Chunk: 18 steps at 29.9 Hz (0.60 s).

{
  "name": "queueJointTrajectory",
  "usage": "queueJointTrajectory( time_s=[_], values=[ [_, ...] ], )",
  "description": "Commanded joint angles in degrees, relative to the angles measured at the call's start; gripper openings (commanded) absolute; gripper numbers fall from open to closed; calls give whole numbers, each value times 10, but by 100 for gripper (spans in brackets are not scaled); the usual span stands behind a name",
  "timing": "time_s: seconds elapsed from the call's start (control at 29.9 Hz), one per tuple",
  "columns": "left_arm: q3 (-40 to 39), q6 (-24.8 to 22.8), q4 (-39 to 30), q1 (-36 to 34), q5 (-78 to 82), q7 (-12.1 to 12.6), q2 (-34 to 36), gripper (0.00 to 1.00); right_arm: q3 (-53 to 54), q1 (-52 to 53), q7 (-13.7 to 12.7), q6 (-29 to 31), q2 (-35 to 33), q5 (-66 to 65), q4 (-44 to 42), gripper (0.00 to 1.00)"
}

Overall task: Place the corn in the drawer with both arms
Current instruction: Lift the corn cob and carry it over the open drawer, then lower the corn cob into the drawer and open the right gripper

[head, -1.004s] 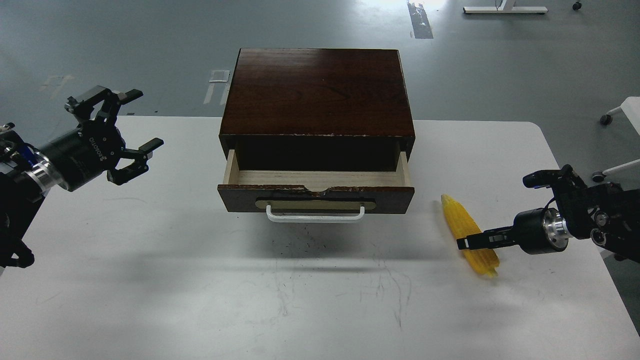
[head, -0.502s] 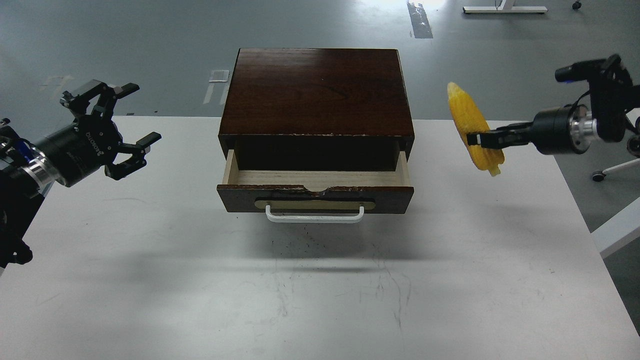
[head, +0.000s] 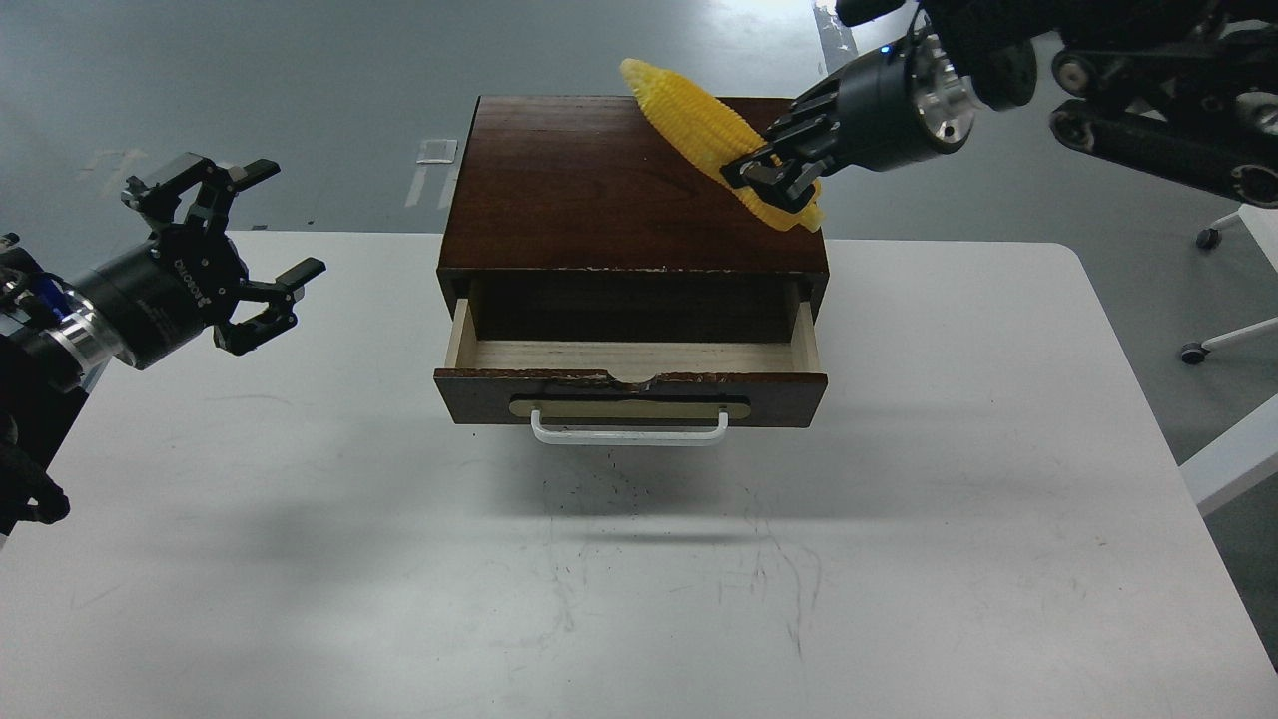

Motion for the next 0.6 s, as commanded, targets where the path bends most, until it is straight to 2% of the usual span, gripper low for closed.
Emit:
queueJointTrajectory(
  time_s=[0.0,0.27,0.57],
  values=[
    [-1,0,0,0,0,0,2,99,-26,13,0,-33,67,-24,1,1],
    [-2,0,0,4,0,0,5,99,-74,28,0,-73,168,-44,12,1],
    [-3,0,0,19,1,0,2,99,-115,9,0,-73,196,-43,7,6]
  ],
)
